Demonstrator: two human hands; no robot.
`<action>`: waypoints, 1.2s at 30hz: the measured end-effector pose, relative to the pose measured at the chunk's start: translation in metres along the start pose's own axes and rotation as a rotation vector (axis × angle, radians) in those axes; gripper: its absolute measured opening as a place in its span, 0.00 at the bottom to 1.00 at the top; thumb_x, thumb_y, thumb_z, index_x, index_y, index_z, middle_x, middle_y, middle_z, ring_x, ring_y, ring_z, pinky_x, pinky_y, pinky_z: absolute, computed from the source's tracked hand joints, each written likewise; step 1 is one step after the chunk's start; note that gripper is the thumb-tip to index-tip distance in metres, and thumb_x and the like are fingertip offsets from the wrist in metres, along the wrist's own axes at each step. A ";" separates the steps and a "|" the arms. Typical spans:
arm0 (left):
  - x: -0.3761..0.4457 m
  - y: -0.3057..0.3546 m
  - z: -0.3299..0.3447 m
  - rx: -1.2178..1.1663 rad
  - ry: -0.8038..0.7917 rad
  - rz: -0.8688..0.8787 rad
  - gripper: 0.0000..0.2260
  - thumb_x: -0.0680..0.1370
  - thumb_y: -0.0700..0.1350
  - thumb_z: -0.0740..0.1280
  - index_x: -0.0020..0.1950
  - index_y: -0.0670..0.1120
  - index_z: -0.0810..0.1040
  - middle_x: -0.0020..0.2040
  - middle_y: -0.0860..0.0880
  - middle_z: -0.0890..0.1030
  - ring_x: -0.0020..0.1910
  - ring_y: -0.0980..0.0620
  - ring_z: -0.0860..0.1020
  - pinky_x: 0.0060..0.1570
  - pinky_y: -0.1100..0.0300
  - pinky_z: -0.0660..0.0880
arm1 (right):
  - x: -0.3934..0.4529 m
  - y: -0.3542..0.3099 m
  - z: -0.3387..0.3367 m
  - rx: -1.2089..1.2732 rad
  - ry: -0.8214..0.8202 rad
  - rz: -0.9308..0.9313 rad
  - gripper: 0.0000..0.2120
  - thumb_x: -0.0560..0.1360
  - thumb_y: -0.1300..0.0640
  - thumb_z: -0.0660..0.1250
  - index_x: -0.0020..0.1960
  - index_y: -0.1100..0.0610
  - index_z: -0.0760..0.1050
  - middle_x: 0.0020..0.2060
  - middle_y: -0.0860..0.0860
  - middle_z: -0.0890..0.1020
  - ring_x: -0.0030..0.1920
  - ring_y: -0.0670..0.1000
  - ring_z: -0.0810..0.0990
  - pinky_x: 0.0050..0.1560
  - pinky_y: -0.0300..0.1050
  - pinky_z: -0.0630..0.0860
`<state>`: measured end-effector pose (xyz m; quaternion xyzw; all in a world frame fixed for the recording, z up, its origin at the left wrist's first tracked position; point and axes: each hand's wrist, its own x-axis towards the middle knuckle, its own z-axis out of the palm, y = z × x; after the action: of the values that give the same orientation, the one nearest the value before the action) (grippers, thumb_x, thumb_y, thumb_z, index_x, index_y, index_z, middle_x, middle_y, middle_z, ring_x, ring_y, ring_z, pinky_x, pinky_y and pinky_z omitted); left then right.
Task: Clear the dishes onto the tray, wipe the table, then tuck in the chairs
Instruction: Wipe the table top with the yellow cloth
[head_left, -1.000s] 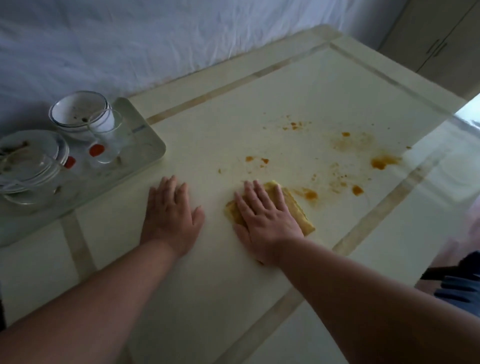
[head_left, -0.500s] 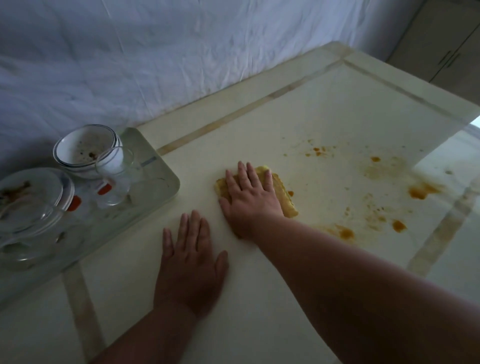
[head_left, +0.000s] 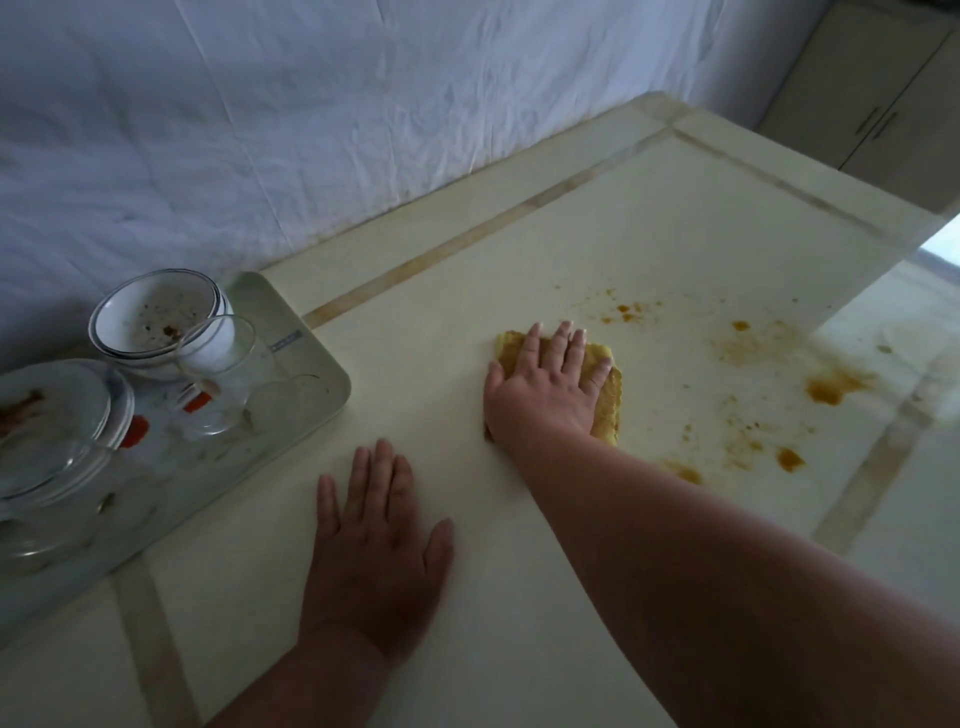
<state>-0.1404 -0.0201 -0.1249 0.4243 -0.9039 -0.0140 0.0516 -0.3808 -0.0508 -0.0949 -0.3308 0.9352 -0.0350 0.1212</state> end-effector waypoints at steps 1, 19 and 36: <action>0.001 0.000 -0.001 -0.002 -0.012 -0.005 0.38 0.81 0.63 0.55 0.82 0.37 0.69 0.85 0.38 0.64 0.86 0.40 0.60 0.82 0.31 0.56 | -0.007 0.011 -0.001 0.001 0.005 0.015 0.41 0.83 0.33 0.42 0.89 0.52 0.37 0.88 0.58 0.36 0.87 0.60 0.32 0.82 0.73 0.33; 0.000 0.002 -0.005 -0.026 -0.040 -0.007 0.41 0.81 0.65 0.50 0.81 0.36 0.68 0.85 0.36 0.63 0.86 0.37 0.59 0.81 0.31 0.53 | -0.145 0.192 -0.002 -0.007 0.012 0.159 0.41 0.83 0.32 0.41 0.89 0.50 0.37 0.89 0.55 0.36 0.87 0.56 0.31 0.84 0.67 0.32; -0.011 0.080 -0.001 -0.146 0.010 0.326 0.27 0.79 0.48 0.55 0.70 0.37 0.82 0.73 0.36 0.80 0.72 0.34 0.79 0.71 0.35 0.72 | -0.208 0.299 -0.007 -0.060 -0.051 0.238 0.39 0.83 0.32 0.37 0.88 0.49 0.31 0.87 0.54 0.31 0.86 0.55 0.27 0.84 0.66 0.31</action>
<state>-0.1941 0.0397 -0.1189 0.2672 -0.9571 -0.0689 0.0881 -0.4084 0.3120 -0.0892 -0.2215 0.9652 0.0159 0.1384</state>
